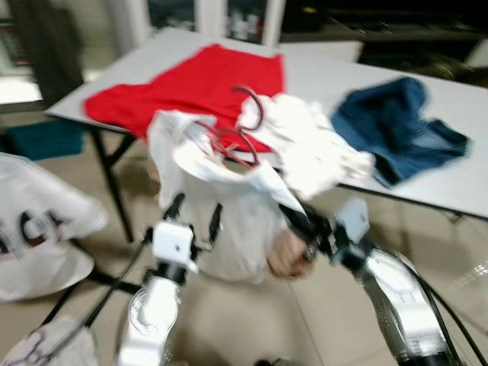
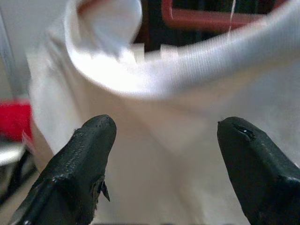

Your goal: Hang hanger

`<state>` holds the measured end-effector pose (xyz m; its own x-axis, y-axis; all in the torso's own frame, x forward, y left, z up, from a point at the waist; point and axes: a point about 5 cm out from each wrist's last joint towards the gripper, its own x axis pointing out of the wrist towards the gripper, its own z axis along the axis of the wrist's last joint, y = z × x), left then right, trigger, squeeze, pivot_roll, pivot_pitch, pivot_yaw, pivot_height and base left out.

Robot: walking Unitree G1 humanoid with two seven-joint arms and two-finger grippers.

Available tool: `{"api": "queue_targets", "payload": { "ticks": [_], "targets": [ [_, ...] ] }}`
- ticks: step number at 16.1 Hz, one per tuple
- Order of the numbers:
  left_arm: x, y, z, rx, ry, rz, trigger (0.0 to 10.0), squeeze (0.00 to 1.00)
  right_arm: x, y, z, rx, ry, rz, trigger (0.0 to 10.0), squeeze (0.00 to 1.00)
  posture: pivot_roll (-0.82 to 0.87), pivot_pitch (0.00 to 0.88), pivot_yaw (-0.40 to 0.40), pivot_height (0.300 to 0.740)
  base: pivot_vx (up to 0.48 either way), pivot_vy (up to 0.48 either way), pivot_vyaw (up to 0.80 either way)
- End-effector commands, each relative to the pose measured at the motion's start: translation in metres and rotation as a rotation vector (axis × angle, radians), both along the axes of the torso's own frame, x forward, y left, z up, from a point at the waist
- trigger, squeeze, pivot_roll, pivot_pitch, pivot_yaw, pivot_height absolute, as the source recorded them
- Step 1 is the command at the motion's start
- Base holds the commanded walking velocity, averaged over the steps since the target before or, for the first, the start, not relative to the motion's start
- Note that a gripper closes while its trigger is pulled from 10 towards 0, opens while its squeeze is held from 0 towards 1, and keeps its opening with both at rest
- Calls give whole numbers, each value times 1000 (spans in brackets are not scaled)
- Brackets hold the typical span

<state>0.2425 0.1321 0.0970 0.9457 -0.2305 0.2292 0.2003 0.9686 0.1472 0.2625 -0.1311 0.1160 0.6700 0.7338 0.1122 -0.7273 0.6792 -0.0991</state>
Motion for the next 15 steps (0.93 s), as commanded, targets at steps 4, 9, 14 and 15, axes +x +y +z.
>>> {"api": "queue_targets", "payload": {
  "ticks": [4, 9, 14, 15],
  "targets": [
    [14, 8, 29, 5, -93, 5, 10000, 0, 19, 4, 13, -24, -82, -42, 10000, 0, 83, 9, -55, 740, 0, 0, 0],
    [25, 21, 57, 8, -174, 45, 10000, 0, 21, 19, 14, 1, -98, 26, 10000, 0, 97, 3, -65, 740, 0, 0, 0],
    [41, 64, 80, -22, -211, 152, 10000, 0, 19, 19, 22, -52, -193, 113, 10000, 0, 94, 0, -61, 740, 0, 0, 0],
    [42, 61, 81, -51, -202, 130, 10000, 0, 19, 21, 23, -65, -214, 108, 10000, 0, 94, 0, -61, 740, 0, 0, 0]
  ]
}}
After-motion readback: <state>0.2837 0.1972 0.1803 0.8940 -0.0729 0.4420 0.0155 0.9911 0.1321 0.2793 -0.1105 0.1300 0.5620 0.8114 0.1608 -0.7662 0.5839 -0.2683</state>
